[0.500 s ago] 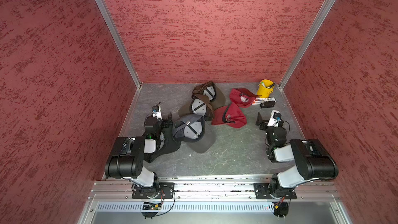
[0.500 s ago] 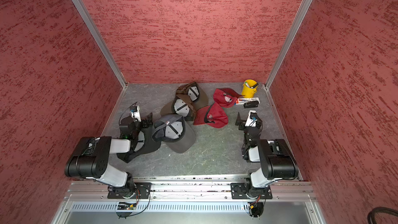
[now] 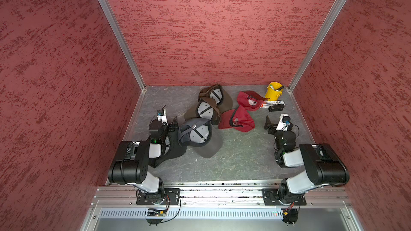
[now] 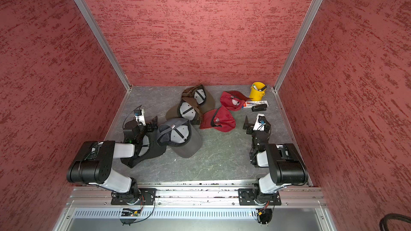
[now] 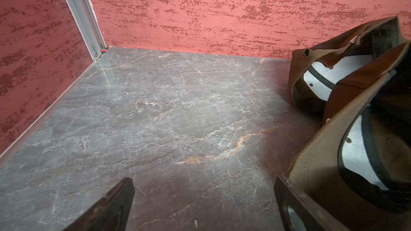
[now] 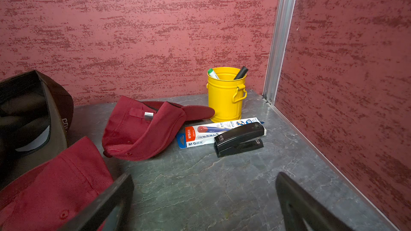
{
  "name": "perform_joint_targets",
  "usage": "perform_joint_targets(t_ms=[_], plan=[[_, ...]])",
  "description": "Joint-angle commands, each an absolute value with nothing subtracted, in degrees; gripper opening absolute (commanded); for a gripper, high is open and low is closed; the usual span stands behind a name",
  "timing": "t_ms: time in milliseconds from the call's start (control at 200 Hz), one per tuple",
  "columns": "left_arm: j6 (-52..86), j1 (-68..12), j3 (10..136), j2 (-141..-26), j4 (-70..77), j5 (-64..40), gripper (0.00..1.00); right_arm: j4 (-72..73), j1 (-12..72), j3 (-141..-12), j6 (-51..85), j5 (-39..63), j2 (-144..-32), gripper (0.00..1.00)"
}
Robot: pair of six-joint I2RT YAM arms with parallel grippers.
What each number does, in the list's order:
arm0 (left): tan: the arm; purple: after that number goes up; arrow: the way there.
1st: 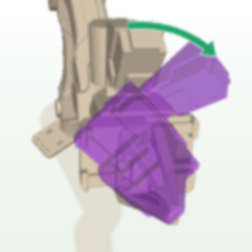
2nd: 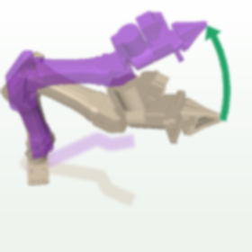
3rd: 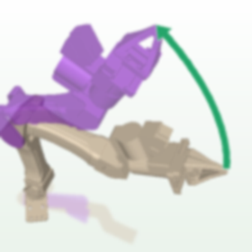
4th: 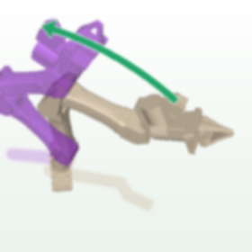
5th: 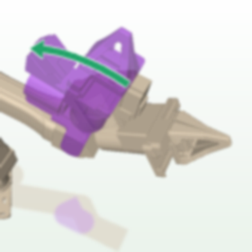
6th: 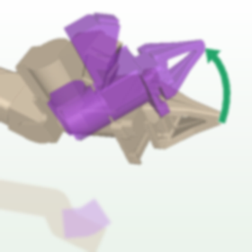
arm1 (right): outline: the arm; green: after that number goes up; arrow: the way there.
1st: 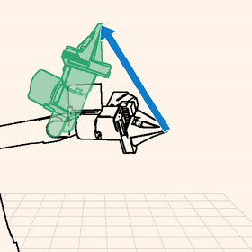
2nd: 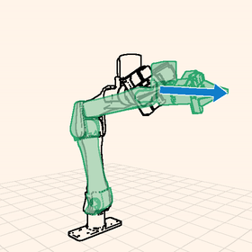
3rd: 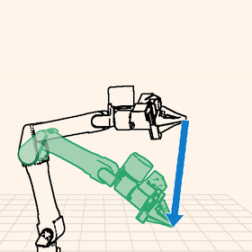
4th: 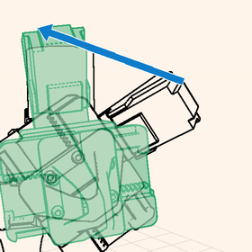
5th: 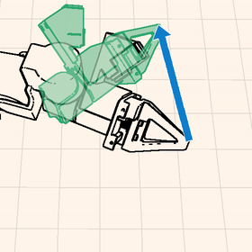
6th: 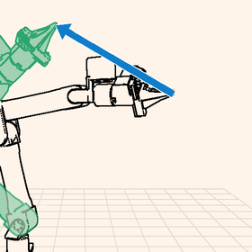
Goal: Open the adjustable buckle of the baseball cap
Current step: Pick up the baseball cap from the center of the board.
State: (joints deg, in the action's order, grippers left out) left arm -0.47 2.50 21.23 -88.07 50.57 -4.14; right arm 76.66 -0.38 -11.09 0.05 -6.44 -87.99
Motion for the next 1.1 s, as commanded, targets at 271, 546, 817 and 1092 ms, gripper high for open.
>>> perform_joint_targets(t_ms=[271,546,817,1092], plan=[[-0.29,2.89,22.15,-87.84,50.46,-5.19,1.00,75.88,-0.96,-12.39,0.62,-5.30,-88.20,0.99],[-0.26,2.70,21.92,-86.24,49.92,-4.85,1.00,74.08,-1.58,-12.31,1.59,-6.28,-85.58,0.99],[-0.83,2.51,30.94,-65.41,15.52,-3.83,1.00,37.83,5.07,-26.65,0.04,-1.95,-69.77,0.99],[5.25,0.45,41.02,-55.48,-12.13,-3.34,1.00,22.00,25.30,-38.75,-8.45,1.20,-74.08,0.71]])
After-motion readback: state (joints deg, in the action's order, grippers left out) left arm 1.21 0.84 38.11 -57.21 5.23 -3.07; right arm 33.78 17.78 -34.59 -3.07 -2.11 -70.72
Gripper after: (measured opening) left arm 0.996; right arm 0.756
